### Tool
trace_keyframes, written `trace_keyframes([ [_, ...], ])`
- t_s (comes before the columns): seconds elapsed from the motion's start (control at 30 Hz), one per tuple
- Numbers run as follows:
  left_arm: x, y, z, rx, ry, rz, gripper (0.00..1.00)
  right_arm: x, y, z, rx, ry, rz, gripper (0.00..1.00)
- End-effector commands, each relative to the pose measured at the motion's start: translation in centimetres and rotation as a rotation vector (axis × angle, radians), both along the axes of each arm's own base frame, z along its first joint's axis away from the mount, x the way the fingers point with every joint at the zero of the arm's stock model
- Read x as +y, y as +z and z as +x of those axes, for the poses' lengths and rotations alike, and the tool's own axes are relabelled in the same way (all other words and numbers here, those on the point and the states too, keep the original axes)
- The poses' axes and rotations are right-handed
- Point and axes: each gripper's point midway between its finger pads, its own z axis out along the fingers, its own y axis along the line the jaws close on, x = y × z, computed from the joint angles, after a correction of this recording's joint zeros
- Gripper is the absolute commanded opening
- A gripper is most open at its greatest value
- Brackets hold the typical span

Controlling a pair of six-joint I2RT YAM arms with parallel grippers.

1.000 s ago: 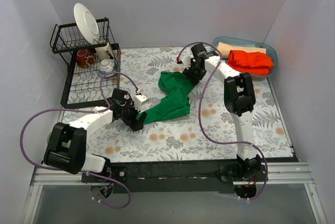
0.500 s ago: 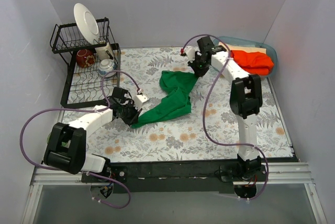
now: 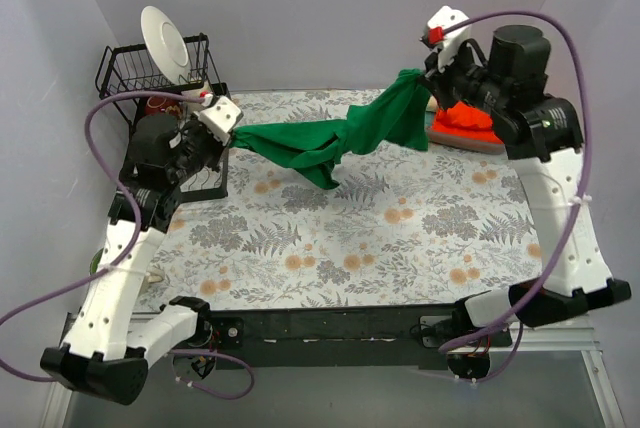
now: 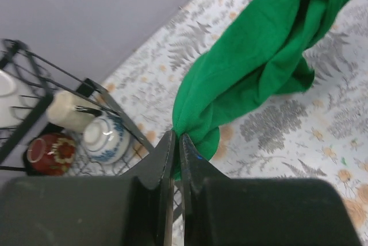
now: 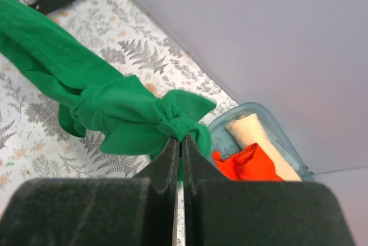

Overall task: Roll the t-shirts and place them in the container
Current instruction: Flatten out the T-shirt at the center of the board.

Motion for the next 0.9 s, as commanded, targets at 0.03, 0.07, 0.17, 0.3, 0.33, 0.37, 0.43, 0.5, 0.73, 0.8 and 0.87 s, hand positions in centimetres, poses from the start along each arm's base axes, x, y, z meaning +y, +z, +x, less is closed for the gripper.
trace_keyframes([
  [0.03,2.8,5.1,-1.9,-0.152,0.118,-0.013,0.00,-3.3,3.3,-3.4,-0.067,-0.145,0.069,0.01],
  [0.07,3.0,6.1,-2.4,-0.181,0.124,-0.021,0.00,-3.7,3.4,-4.3,-0.067,-0.152,0.072,0.01],
  [0.17,3.7,9.5,-4.1,-0.279,0.149,-0.073,0.00,-5.3,4.0,-7.3,-0.071,-0.200,0.106,0.01],
  [0.3,3.3,10.8,-4.3,-0.316,0.135,-0.112,0.00,-7.3,2.1,-8.8,-0.087,-0.276,0.090,0.01],
  [0.33,3.1,10.4,-3.7,-0.301,0.133,-0.111,0.00,-8.2,1.7,-8.8,-0.096,-0.326,0.094,0.01],
  [0.37,3.0,9.8,-2.9,-0.282,0.135,-0.108,0.00,-8.6,0.1,-8.0,-0.073,-0.361,0.071,0.01],
  [0.43,2.3,6.8,0.0,-0.189,0.135,-0.070,0.00,-8.8,-0.6,-6.6,-0.097,-0.386,0.050,0.01],
  [0.5,1.8,5.2,2.0,-0.119,0.134,-0.057,0.00,-8.5,-2.2,-5.0,-0.102,-0.385,0.014,0.01],
  [0.73,0.0,-0.9,6.1,0.057,0.073,-0.001,0.00,-7.5,-11.2,-3.5,0.095,-0.258,-0.237,0.01],
  [0.8,-0.2,-2.1,5.5,0.090,0.060,0.002,0.00,-6.4,-16.0,-7.0,0.192,-0.045,-0.343,0.08],
  [0.87,-0.5,-3.6,4.5,0.119,0.031,0.002,0.00,-6.9,-20.6,-12.2,0.347,0.125,-0.450,0.15],
])
